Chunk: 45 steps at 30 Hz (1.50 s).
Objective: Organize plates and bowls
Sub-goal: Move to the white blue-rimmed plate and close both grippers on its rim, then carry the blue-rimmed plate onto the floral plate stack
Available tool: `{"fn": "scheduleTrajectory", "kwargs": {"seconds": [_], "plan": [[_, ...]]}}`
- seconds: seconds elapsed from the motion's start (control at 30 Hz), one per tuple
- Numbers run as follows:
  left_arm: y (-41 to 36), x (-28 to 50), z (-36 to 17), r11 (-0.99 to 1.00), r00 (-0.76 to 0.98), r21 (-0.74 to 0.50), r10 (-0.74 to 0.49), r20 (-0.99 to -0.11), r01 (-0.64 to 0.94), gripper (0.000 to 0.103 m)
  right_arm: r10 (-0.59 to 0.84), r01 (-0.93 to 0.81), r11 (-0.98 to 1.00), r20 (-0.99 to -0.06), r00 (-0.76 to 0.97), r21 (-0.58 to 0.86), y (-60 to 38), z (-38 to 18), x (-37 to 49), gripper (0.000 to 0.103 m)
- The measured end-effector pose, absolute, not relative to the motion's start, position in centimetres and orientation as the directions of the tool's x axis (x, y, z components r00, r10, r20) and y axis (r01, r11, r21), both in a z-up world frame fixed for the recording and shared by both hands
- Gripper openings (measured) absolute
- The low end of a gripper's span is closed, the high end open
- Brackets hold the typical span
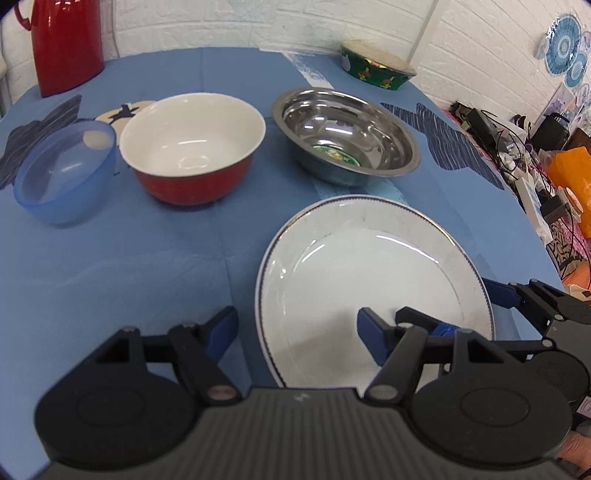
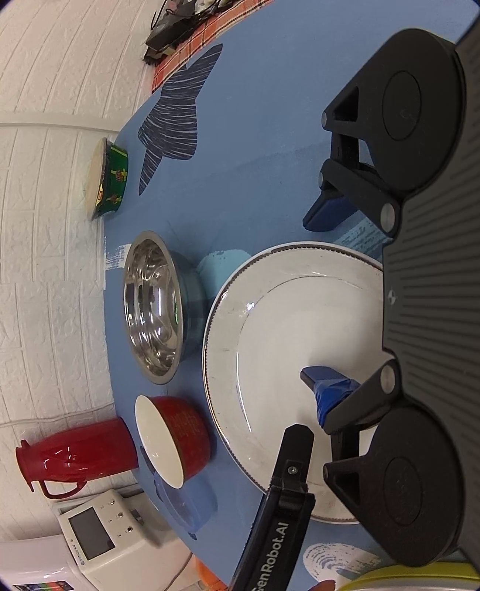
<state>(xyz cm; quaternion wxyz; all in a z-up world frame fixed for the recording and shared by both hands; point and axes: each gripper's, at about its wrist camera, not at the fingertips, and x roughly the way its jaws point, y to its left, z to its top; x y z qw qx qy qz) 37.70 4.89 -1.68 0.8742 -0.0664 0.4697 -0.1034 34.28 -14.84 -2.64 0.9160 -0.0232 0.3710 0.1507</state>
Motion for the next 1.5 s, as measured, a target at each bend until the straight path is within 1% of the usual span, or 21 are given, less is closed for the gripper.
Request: {"fn": "scheduleTrajectory", "kwargs": {"seconds": [0.07,0.13,0.23,0.27,0.3,0.33,0.37,0.4,0.5,0.57,0.63,0.7,1.1,1.23,1.5], "plan": [[4.8,37.7,-1.7,0.97,0.541,-0.21,-0.241,-0.806,0.118,0.07,0.273,-0.32,0.945,-0.711,0.648,0.072,-14.5,-2.4,34.3,0.069],[4.7,37.6,-1.8,0.971,0.542,-0.205,-0.238,-0.806,0.122,0.07,0.317,-0.386,0.92,-0.721,0.616,0.074,-14.1,-2.4,34.1,0.069],[4.5,37.6,-1.8,0.973,0.543,-0.191,-0.229,-0.808,0.126,0.069,0.333,-0.406,0.91,-0.725,0.603,0.081,-14.3,-2.3,34.2,0.07],[4.3,37.5,-1.7,0.977,0.545,-0.173,-0.213,-0.811,0.125,0.063,0.334,-0.408,0.91,-0.727,0.601,0.081,-14.3,-2.3,34.3,0.069],[4.1,37.4,-1.7,0.98,0.55,-0.147,-0.195,-0.812,0.132,0.046,0.326,-0.403,0.912,-0.727,0.604,0.074,-14.2,-2.2,34.2,0.066],[3.9,37.4,-1.7,0.98,0.556,-0.133,-0.192,-0.809,0.145,0.042,0.321,-0.406,0.912,-0.726,0.608,0.063,-14.1,-2.2,34.2,0.065],[3.9,37.4,-1.7,0.977,0.554,-0.144,-0.207,-0.806,0.155,0.038,0.323,-0.405,0.912,-0.723,0.611,0.065,-14.2,-2.2,34.1,0.062],[3.9,37.4,-1.7,0.977,0.554,-0.146,-0.207,-0.806,0.153,0.037,0.326,-0.405,0.912,-0.718,0.615,0.067,-14.4,-2.2,34.0,0.059],[4.0,37.4,-1.7,0.979,0.558,-0.144,-0.199,-0.806,0.142,0.036,0.329,-0.394,0.916,-0.708,0.625,0.078,-14.6,-2.2,33.8,0.057],[4.0,37.2,-1.7,0.98,0.556,-0.143,-0.197,-0.807,0.139,0.036,0.34,-0.374,0.921,-0.696,0.633,0.11,-14.8,-2.2,33.6,0.057],[4.1,37.2,-1.6,0.98,0.555,-0.144,-0.197,-0.808,0.138,0.035,0.368,-0.337,0.923,-0.682,0.632,0.186,-15.3,-2.1,33.6,0.058],[4.3,37.1,-1.6,0.98,0.553,-0.147,-0.198,-0.809,0.135,0.035,0.39,-0.319,0.918,-0.671,0.631,0.235,-15.4,-2.2,33.5,0.061],[4.9,36.4,-0.3,0.982,0.574,-0.14,-0.186,-0.797,0.123,0.035,0.376,-0.272,0.926,-0.66,0.65,0.26,-14.5,-1.2,32.4,0.063],[5.7,36.1,0.5,0.981,0.57,-0.164,-0.196,-0.798,0.108,0.035,0.373,-0.265,0.928,-0.655,0.657,0.262,-14.1,-0.4,32.1,0.064],[8.3,31.7,4.1,0.984,0.619,-0.165,-0.173,-0.766,0.071,0.035,0.392,-0.304,0.92,-0.62,0.68,0.248,-12.0,2.5,29.7,0.065]]}}
